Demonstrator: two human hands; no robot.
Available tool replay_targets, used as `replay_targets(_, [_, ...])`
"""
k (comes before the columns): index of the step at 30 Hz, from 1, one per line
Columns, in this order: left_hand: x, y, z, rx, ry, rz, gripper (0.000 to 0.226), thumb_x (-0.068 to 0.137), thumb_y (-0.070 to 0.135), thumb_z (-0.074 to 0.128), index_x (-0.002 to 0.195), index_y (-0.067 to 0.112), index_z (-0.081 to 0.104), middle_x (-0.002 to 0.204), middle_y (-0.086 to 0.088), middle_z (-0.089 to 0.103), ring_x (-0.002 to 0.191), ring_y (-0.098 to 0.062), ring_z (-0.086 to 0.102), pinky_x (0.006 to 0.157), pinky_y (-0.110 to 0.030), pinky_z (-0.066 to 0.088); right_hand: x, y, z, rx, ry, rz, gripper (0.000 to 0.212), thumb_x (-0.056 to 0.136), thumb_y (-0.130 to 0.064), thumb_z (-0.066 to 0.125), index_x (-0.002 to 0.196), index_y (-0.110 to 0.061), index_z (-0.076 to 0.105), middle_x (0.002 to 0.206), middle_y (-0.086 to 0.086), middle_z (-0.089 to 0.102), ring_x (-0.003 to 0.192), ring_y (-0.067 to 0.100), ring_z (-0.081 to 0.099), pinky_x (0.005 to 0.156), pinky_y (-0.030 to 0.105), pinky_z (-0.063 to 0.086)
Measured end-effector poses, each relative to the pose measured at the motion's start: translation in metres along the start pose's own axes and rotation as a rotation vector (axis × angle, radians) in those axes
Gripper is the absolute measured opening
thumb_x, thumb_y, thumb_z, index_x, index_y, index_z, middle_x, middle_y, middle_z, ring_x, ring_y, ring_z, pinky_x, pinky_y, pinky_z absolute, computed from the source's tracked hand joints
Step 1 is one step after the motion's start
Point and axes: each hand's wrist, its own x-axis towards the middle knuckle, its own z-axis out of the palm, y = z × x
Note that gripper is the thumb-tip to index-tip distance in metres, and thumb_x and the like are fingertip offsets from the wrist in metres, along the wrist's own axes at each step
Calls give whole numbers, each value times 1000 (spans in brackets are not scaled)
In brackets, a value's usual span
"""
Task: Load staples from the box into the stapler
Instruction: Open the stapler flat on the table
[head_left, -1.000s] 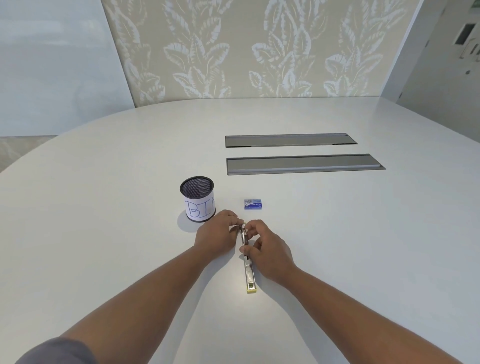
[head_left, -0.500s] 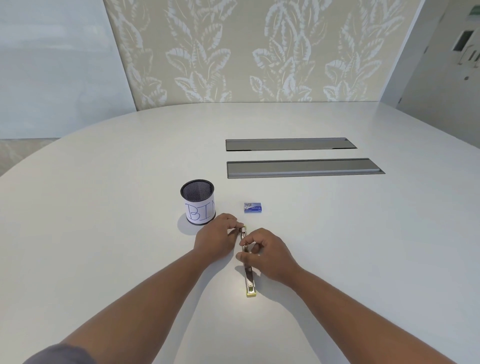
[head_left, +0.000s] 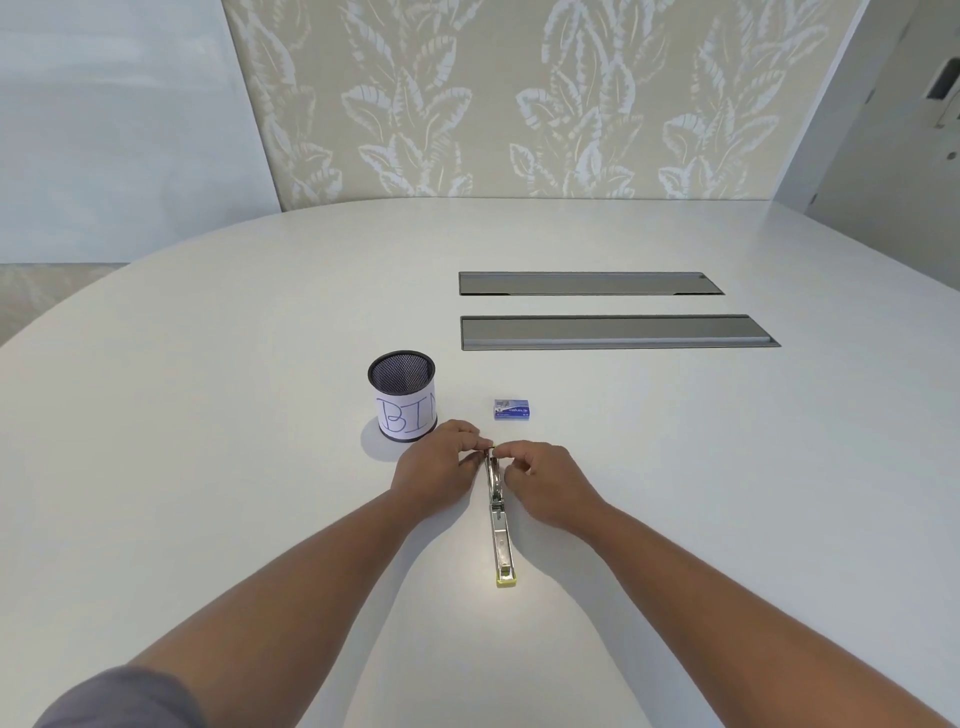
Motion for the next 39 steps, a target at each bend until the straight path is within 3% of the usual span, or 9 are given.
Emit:
replay_targets(3, [-1, 0, 0, 2, 0, 6, 23, 95, 37, 60, 113, 42, 72, 124, 27, 57, 106, 5, 56, 79, -20, 38, 4, 0, -2, -369, -11, -148, 53, 89, -16, 42, 134, -36, 62, 93, -3, 62, 91, 19, 61, 81, 38, 52])
replay_targets(10, [-1, -1, -1, 22, 7, 16, 22, 95, 38, 59, 112, 43, 72, 124, 27, 57, 105, 4, 56, 76, -21, 37, 11, 1, -8, -722, -31, -332, 54, 93, -21, 42, 142, -44, 45, 83, -8, 40, 76, 24, 53, 61, 32, 32])
replay_targets(14, [-1, -1, 0, 19, 15, 22, 23, 95, 37, 59, 113, 43, 72, 122, 27, 57, 107, 4, 56, 78, -21, 39, 16, -4, -13, -877, -34, -405, 37, 94, -23, 42, 127, -32, 57, 82, -9, 38, 83, 26, 62, 61, 33, 33])
replay_targets(19, [-2, -2, 1, 14, 20, 22, 23, 95, 38, 59, 113, 43, 72, 122, 28, 57, 107, 5, 56, 80, -20, 38, 13, -3, -11, -878, -26, -445, 32, 93, -23, 42, 121, -24, 58, 89, -3, 55, 83, 27, 62, 60, 32, 31])
replay_targets(31, [-3, -1, 1, 16, 29, 22, 22, 94, 39, 58, 110, 46, 72, 116, 31, 55, 98, 11, 50, 76, -18, 37, -7, 7, -6, -848, -1, -475, 31, 95, -24, 38, 119, -22, 58, 92, -1, 55, 78, 27, 60, 57, 33, 38])
replay_targets(36, [-3, -1, 1, 8, 34, 29, 21, 94, 36, 60, 109, 45, 73, 113, 32, 53, 100, 9, 53, 80, -21, 41, -16, 13, 2, -651, 41, -376, 42, 93, -22, 41, 131, -29, 58, 99, -3, 58, 83, 25, 61, 64, 34, 44])
replay_targets(39, [-4, -1, 1, 7, 29, 29, 21, 94, 36, 60, 109, 45, 73, 113, 32, 54, 100, 8, 54, 79, -21, 41, -23, 12, 9, -459, 85, -246, 48, 87, -26, 43, 131, -36, 56, 95, -12, 59, 84, 11, 59, 70, 31, 45])
